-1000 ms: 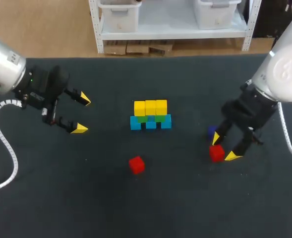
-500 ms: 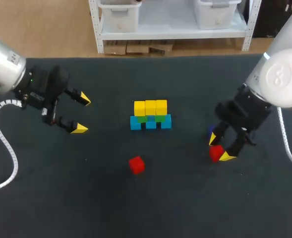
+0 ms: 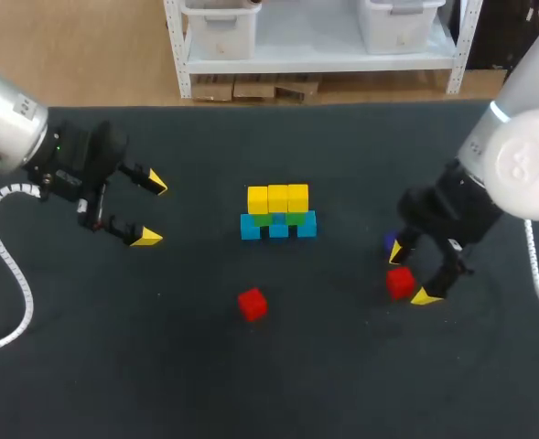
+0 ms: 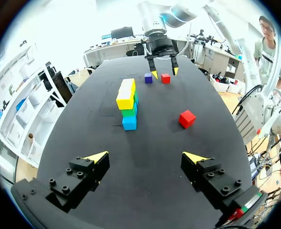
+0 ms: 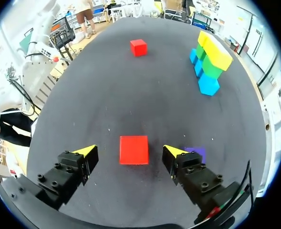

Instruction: Place the blue cubes, place green cubes on the blue cubes, place the yellow cubes on the green cubes, then place the red cubes on the yellow cubes, and place purple cube on the red cubes.

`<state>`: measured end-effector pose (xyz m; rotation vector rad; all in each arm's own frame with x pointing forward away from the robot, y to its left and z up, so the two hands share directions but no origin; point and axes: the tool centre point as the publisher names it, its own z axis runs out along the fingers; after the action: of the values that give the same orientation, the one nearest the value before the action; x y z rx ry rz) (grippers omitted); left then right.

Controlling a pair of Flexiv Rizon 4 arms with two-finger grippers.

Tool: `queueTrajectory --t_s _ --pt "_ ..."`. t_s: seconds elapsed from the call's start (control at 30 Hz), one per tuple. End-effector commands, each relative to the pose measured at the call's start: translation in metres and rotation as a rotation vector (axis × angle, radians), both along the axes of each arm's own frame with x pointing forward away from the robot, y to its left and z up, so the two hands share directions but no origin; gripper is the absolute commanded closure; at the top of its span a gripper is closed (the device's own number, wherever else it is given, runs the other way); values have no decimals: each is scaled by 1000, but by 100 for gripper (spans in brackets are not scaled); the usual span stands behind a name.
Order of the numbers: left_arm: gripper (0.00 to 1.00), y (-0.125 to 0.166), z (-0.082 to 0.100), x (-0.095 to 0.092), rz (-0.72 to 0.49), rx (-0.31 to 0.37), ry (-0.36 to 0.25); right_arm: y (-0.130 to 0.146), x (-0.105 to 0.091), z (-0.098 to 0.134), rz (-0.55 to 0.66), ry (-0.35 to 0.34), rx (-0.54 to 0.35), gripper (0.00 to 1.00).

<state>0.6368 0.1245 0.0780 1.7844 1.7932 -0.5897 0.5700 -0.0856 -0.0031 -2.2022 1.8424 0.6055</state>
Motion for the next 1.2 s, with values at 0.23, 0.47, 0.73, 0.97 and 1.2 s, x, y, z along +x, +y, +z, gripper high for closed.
queueTrajectory --t_s 0.23,0.47,0.73,0.97,1.2 --pt "0 1 -1 -1 -1 -5 -6 -3 3 -1 -4 -7 -6 22" --pt "0 1 -1 -1 -1 -5 -6 2 2 -1 -2 -3 4 42" --pt "0 1 -1 -1 -1 -5 -6 3 2 -1 -3 -5 9 100" --pt "0 1 -1 -1 -1 -5 -6 8 8 15 -13 -23 12 100" --pt "0 1 -1 -1 -1 -5 -6 27 38 51 -168 -28 33 100"
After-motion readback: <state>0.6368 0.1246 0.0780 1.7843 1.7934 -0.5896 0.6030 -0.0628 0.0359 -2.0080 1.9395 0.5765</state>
